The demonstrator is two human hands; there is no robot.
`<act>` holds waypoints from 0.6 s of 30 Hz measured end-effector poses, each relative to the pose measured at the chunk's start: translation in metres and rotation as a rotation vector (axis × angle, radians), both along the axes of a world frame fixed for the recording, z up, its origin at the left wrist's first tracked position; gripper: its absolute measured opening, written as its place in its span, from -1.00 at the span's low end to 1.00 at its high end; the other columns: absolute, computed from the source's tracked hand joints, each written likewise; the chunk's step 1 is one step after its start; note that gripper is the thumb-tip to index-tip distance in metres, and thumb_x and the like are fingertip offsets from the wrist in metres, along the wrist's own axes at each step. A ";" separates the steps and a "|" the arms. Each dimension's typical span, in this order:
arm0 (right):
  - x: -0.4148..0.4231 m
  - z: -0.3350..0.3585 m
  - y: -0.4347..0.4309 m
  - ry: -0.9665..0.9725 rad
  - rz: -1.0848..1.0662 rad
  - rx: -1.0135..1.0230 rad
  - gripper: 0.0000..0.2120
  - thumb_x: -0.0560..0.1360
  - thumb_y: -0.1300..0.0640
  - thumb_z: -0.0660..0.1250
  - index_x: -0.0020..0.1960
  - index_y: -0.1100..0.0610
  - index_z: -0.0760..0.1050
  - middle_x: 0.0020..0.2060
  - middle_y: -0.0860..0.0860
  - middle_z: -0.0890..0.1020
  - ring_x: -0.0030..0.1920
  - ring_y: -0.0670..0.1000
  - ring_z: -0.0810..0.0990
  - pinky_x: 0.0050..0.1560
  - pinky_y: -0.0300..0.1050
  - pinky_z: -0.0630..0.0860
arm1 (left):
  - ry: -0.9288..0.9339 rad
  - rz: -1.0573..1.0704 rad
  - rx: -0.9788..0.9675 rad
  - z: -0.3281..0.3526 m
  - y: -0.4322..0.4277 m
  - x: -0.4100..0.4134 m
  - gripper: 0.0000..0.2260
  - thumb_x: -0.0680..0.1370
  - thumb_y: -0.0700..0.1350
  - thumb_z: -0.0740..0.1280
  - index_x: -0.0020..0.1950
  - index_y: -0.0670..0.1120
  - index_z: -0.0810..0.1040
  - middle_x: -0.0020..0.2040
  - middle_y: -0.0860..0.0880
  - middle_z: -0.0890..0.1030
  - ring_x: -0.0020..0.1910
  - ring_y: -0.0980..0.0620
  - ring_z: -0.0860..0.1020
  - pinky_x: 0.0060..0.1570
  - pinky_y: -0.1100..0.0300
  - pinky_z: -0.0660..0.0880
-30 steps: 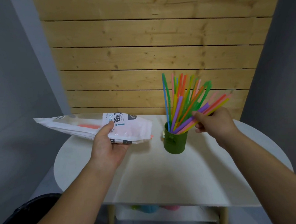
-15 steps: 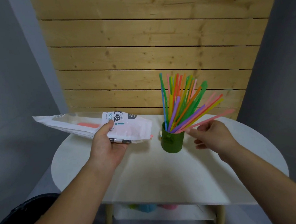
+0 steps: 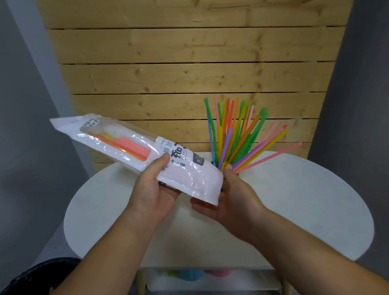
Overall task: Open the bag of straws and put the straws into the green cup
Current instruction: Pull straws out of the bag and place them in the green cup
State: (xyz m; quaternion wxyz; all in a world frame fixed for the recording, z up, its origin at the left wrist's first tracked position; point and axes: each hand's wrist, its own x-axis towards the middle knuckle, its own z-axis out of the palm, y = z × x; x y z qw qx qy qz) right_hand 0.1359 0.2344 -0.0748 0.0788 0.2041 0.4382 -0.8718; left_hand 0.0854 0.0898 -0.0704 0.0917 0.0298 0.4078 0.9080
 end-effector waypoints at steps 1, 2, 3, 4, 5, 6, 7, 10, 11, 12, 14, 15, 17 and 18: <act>0.000 0.001 -0.002 0.007 0.004 -0.049 -0.56 0.63 -0.19 0.10 0.21 0.09 0.55 -0.03 0.09 0.75 0.02 0.18 0.71 -0.03 0.13 0.65 | 0.012 0.001 -0.017 0.001 0.001 0.001 -0.82 0.62 -0.19 0.27 0.13 -0.15 0.64 -0.01 -0.12 0.74 -0.04 -0.07 0.72 -0.04 0.03 0.67; 0.000 0.002 -0.004 0.011 0.012 -0.073 -0.58 0.64 -0.19 0.09 0.20 0.07 0.56 -0.06 0.06 0.76 -0.04 0.14 0.73 -0.05 0.11 0.65 | 0.020 0.006 -0.036 0.001 0.001 0.000 -0.82 0.62 -0.20 0.28 0.16 -0.16 0.63 0.00 -0.13 0.73 -0.03 -0.08 0.71 -0.05 0.03 0.67; -0.001 0.001 -0.004 0.012 0.021 -0.076 -0.58 0.64 -0.18 0.08 0.18 0.05 0.56 -0.10 0.04 0.76 -0.13 0.10 0.75 -0.10 0.06 0.67 | 0.027 0.013 -0.053 0.002 0.000 0.000 -0.80 0.61 -0.21 0.29 0.19 -0.17 0.62 0.01 -0.13 0.73 -0.01 -0.09 0.71 -0.05 0.03 0.67; -0.002 0.001 -0.005 0.008 0.025 -0.058 -0.58 0.64 -0.19 0.07 0.16 0.05 0.57 -0.15 0.04 0.77 -0.21 0.07 0.75 -0.16 0.01 0.67 | 0.034 0.019 -0.065 0.002 0.000 0.000 -0.79 0.61 -0.22 0.29 0.22 -0.16 0.61 0.02 -0.12 0.73 0.00 -0.09 0.70 -0.05 0.02 0.67; -0.003 0.000 -0.004 -0.002 0.020 -0.020 -0.58 0.64 -0.19 0.08 0.11 0.06 0.58 -0.21 0.04 0.76 -0.25 0.07 0.73 -0.20 -0.02 0.66 | 0.038 0.025 -0.069 0.002 -0.001 -0.001 -0.78 0.61 -0.22 0.29 0.24 -0.16 0.60 0.03 -0.12 0.73 0.00 -0.08 0.71 -0.05 0.02 0.67; -0.005 -0.001 -0.004 -0.016 0.012 0.038 -0.57 0.64 -0.19 0.08 0.03 0.09 0.57 -0.30 0.04 0.74 -0.28 0.08 0.69 -0.23 -0.04 0.62 | 0.037 0.033 -0.068 0.002 -0.003 -0.002 -0.79 0.61 -0.22 0.29 0.22 -0.15 0.60 0.02 -0.11 0.73 -0.01 -0.07 0.71 -0.06 0.02 0.67; -0.007 -0.003 -0.003 -0.030 0.005 0.106 -0.57 0.64 -0.19 0.09 -0.07 0.12 0.53 -0.42 0.03 0.68 -0.32 0.08 0.62 -0.26 -0.07 0.55 | 0.028 0.046 -0.064 0.002 -0.005 -0.004 -0.81 0.62 -0.22 0.29 0.19 -0.14 0.61 0.01 -0.11 0.73 -0.02 -0.06 0.71 -0.06 0.02 0.67; -0.011 -0.008 0.004 -0.036 -0.014 0.231 -0.68 0.65 -0.06 0.16 -0.12 0.15 0.45 -0.50 0.04 0.53 -0.47 0.00 0.45 -0.44 -0.18 0.42 | -0.027 0.088 -0.040 0.000 -0.012 -0.009 -0.83 0.62 -0.19 0.29 0.18 -0.10 0.62 0.03 -0.12 0.73 -0.03 -0.08 0.71 -0.05 -0.05 0.64; -0.012 -0.009 0.007 -0.022 -0.030 0.240 -0.77 0.64 0.02 0.21 -0.05 0.18 0.48 -0.43 0.07 0.53 -0.48 -0.03 0.44 -0.47 -0.20 0.42 | -0.043 0.096 -0.029 -0.001 -0.013 -0.011 -0.82 0.62 -0.19 0.29 0.19 -0.09 0.61 0.04 -0.12 0.72 -0.03 -0.08 0.71 -0.01 -0.07 0.62; -0.012 -0.010 0.010 0.001 -0.040 0.245 -0.83 0.62 0.10 0.26 0.02 0.21 0.50 -0.37 0.10 0.53 -0.47 -0.05 0.44 -0.49 -0.21 0.44 | -0.060 0.105 -0.016 -0.001 -0.015 -0.012 -0.82 0.62 -0.19 0.29 0.19 -0.09 0.61 0.05 -0.11 0.73 -0.03 -0.08 0.71 0.04 -0.09 0.59; -0.011 -0.008 0.015 0.072 -0.046 0.252 -0.88 0.60 0.18 0.30 0.04 0.24 0.52 -0.33 0.10 0.51 -0.46 -0.07 0.46 -0.47 -0.25 0.46 | -0.093 0.112 0.006 -0.004 -0.017 -0.014 -0.84 0.62 -0.19 0.29 0.14 -0.09 0.62 0.01 -0.09 0.74 -0.09 -0.07 0.72 0.09 -0.10 0.56; -0.011 -0.007 0.018 0.112 -0.046 0.267 -0.89 0.59 0.19 0.31 0.00 0.24 0.54 -0.35 0.09 0.51 -0.46 -0.08 0.47 -0.45 -0.26 0.47 | -0.111 0.110 0.016 -0.005 -0.018 -0.014 -0.86 0.62 -0.19 0.29 0.12 -0.09 0.63 -0.01 -0.09 0.75 -0.12 -0.06 0.73 0.06 -0.08 0.57; -0.010 -0.003 0.022 0.189 -0.049 0.376 -0.86 0.60 0.20 0.31 -0.06 0.25 0.58 -0.37 0.08 0.53 -0.46 -0.09 0.49 -0.42 -0.25 0.50 | -0.159 0.115 0.037 -0.008 -0.018 -0.015 -0.87 0.62 -0.20 0.30 0.10 -0.10 0.63 -0.05 -0.08 0.76 -0.16 -0.05 0.74 -0.07 -0.03 0.64; -0.008 -0.001 0.024 0.226 -0.054 0.457 -0.85 0.60 0.20 0.30 -0.05 0.27 0.59 -0.37 0.09 0.54 -0.47 -0.09 0.50 -0.41 -0.24 0.51 | -0.179 0.122 0.042 -0.010 -0.018 -0.016 -0.87 0.62 -0.21 0.31 0.10 -0.11 0.62 -0.06 -0.08 0.76 -0.17 -0.05 0.74 -0.14 -0.01 0.65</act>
